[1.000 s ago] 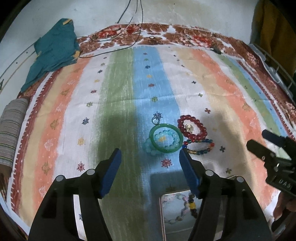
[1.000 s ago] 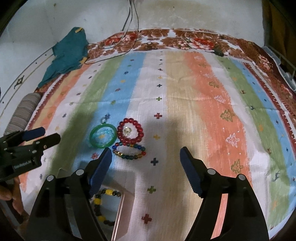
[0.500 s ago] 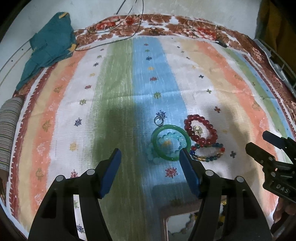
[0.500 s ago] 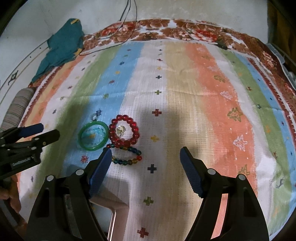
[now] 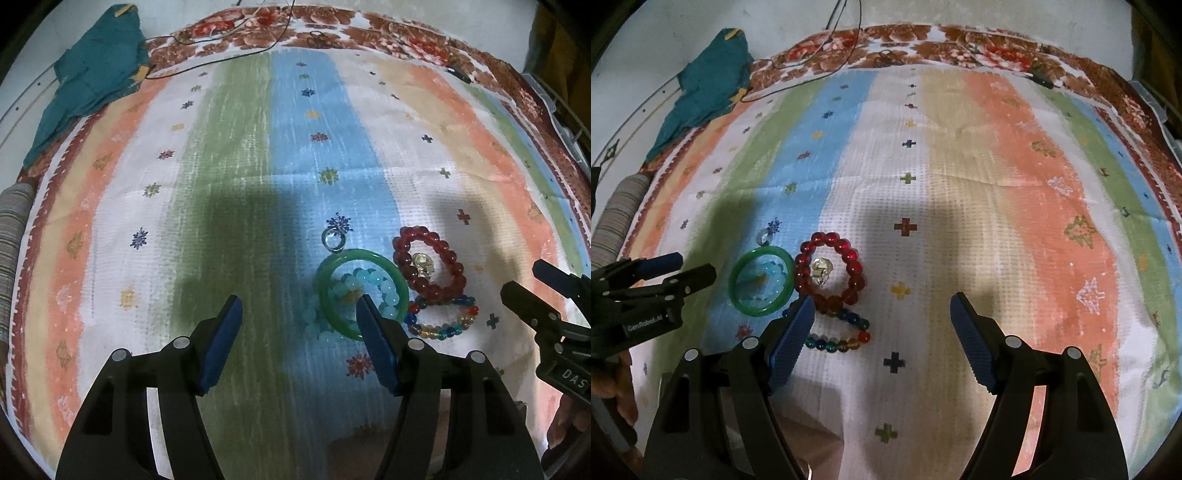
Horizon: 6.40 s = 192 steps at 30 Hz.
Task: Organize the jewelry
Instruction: 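Move both open tools back toward the green bangle and red bracelet, then grasp the green jade bangle with left tool while right grasps red bead bracelet, then lift the bangle and red bracelet and carry both over the tin, then open both tools to drop the bangle and red bracelet into the tin, then move both open tools toward the multicolour and light-blue bracelets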
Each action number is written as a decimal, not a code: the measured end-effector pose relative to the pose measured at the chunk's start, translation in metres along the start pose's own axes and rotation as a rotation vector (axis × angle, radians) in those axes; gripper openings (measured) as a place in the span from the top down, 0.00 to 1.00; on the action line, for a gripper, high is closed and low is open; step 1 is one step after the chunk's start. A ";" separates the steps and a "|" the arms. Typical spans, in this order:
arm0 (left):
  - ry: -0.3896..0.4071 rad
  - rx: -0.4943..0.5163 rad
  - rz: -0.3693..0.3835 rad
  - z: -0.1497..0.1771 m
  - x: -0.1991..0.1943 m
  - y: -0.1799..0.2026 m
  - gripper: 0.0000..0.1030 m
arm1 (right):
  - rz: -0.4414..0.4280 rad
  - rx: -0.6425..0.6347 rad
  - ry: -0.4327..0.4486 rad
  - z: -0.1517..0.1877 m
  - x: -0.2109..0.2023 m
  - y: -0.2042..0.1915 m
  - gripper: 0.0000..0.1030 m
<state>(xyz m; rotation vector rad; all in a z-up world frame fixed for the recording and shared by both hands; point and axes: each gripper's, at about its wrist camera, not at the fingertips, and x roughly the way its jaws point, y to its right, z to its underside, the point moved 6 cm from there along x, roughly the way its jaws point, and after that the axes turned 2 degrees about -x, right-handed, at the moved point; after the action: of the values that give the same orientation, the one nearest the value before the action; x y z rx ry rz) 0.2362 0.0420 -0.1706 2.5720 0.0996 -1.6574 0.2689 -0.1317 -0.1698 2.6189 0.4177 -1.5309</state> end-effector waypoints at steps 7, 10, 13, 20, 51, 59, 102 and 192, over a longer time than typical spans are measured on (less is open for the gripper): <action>-0.025 -0.001 0.012 -0.003 0.013 0.000 0.42 | 0.012 -0.019 -0.018 -0.003 0.017 -0.002 0.26; -0.039 0.011 0.009 -0.004 0.020 0.001 0.43 | 0.021 -0.022 -0.023 -0.005 0.024 -0.003 0.26; -0.053 0.018 0.008 -0.003 0.026 0.003 0.45 | 0.029 -0.026 -0.032 -0.006 0.029 -0.003 0.26; -0.076 0.032 0.003 -0.003 0.037 0.003 0.51 | 0.026 -0.031 -0.054 -0.008 0.044 -0.005 0.32; -0.046 0.113 -0.007 -0.006 0.030 0.019 0.93 | 0.007 -0.071 -0.020 -0.011 0.040 -0.018 0.86; 0.003 0.098 0.006 -0.011 0.002 0.016 0.93 | 0.016 -0.099 0.023 -0.010 0.015 -0.027 0.86; 0.208 0.122 0.036 0.026 -0.122 0.036 0.93 | 0.036 -0.152 0.274 0.017 -0.123 -0.047 0.86; 0.115 -0.045 0.009 0.014 -0.084 0.000 0.41 | 0.010 -0.071 0.015 0.035 -0.061 -0.026 0.31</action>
<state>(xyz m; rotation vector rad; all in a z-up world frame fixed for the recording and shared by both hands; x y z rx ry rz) 0.1893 0.0394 -0.1002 2.6286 0.1299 -1.4866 0.2038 -0.1256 -0.1327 2.5760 0.4507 -1.4659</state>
